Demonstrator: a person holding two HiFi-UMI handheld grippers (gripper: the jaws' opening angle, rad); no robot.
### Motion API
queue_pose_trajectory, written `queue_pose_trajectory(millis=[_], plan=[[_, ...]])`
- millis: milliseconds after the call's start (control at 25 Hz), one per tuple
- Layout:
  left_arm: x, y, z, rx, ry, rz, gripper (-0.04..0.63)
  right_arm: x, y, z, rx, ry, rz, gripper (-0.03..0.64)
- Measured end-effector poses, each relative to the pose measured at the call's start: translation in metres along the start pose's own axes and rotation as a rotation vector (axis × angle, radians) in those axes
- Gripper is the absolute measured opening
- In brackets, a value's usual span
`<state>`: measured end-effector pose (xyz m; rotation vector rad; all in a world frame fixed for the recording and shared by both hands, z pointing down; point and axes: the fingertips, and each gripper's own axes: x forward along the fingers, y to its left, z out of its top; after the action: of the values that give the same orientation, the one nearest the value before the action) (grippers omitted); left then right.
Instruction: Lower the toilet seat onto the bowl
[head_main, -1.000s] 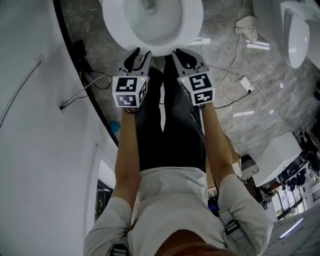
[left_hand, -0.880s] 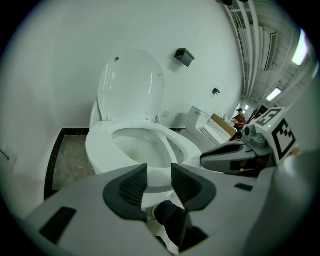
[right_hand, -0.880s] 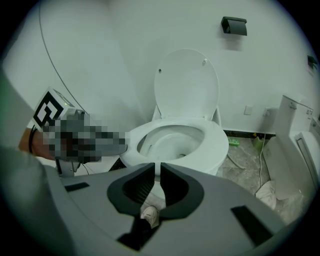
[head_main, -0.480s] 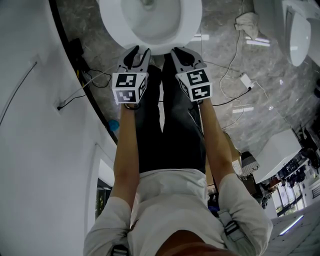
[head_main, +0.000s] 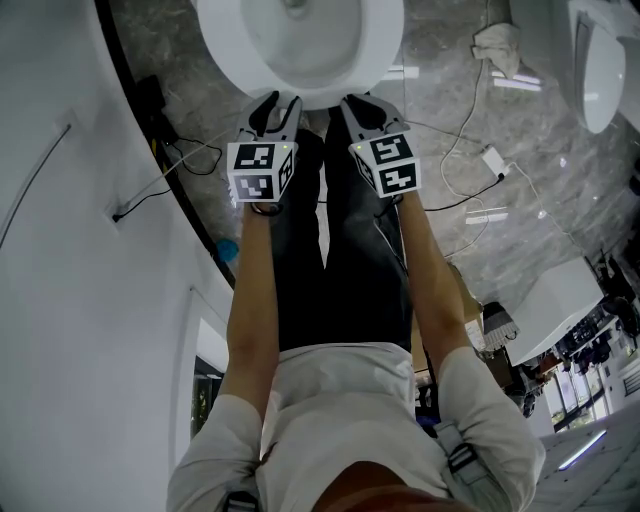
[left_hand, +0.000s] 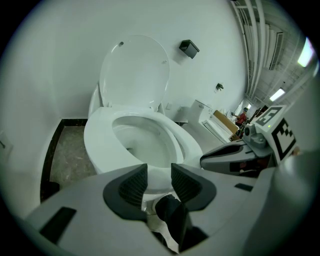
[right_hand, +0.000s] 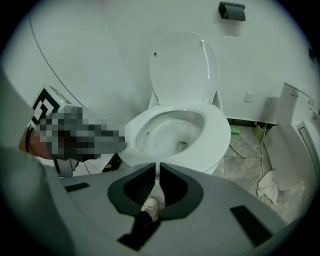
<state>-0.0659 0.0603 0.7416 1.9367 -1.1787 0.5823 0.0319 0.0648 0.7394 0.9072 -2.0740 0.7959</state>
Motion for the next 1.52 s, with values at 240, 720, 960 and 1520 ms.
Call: queue_pose_trajectory(millis=[240,720,960,1520], plan=[[0.008,0.004,-0.009,-0.006,0.013,0.002,0.159,0.010,-0.002,-0.009,0.002,0.022,-0.003,0.043],[0.028,0.012,-0.030,-0.018,0.066,0.012,0.160,0.033,-0.008,-0.031,0.011,0.067,0.004,0.043],[0.035,0.015,-0.035,-0.017,0.090,0.007,0.160,0.043,-0.010,-0.038,0.009,0.089,0.007,0.043],[0.055,0.013,-0.039,-0.015,0.117,-0.011,0.160,0.066,-0.017,-0.053,-0.016,0.157,0.021,0.043]])
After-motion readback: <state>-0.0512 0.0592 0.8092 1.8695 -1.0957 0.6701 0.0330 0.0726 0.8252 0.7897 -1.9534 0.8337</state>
